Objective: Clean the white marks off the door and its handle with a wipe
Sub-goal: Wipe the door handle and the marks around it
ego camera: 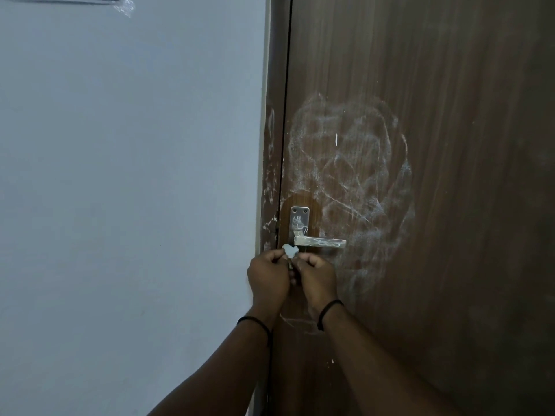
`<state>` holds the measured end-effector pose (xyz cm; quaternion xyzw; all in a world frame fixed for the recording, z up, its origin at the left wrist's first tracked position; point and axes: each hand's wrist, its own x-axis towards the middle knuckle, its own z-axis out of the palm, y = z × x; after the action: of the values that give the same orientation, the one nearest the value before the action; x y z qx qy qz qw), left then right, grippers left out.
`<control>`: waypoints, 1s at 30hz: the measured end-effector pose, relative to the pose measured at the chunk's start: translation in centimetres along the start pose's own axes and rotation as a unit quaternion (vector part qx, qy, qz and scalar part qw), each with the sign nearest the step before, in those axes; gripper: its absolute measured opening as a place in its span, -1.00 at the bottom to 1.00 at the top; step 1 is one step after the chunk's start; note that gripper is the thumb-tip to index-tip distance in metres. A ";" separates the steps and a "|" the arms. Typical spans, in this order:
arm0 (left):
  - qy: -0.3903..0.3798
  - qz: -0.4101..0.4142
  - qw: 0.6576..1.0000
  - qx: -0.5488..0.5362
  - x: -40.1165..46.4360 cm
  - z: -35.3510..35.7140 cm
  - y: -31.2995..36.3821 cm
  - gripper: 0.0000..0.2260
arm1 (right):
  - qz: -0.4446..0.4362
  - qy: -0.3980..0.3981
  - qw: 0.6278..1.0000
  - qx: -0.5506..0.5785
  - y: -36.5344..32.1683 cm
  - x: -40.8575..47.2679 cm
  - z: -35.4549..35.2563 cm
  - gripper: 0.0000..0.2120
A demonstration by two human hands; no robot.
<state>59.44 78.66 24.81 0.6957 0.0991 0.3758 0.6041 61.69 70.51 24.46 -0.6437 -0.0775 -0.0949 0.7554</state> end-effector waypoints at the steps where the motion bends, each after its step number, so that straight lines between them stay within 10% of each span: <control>1: -0.001 -0.003 1.000 -0.016 -0.2 -0.2 0.4 -0.82 | -0.002 -0.005 1.000 0.013 -0.4 -0.3 -0.1 -0.89; 13: -0.020 0.108 0.994 -0.010 0.3 -1.2 4.6 -0.82 | -0.103 0.051 0.992 -0.054 -8.0 -0.2 -0.8 -0.86; 30: -0.056 0.197 0.954 0.218 1.5 0.0 2.3 -0.79 | -0.342 0.061 0.842 -0.414 -8.0 6.3 1.2 -0.73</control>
<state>59.80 78.99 27.51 0.8360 0.0053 0.4171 0.3565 65.89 70.22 33.81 -0.8219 -0.2003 -0.4093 0.3417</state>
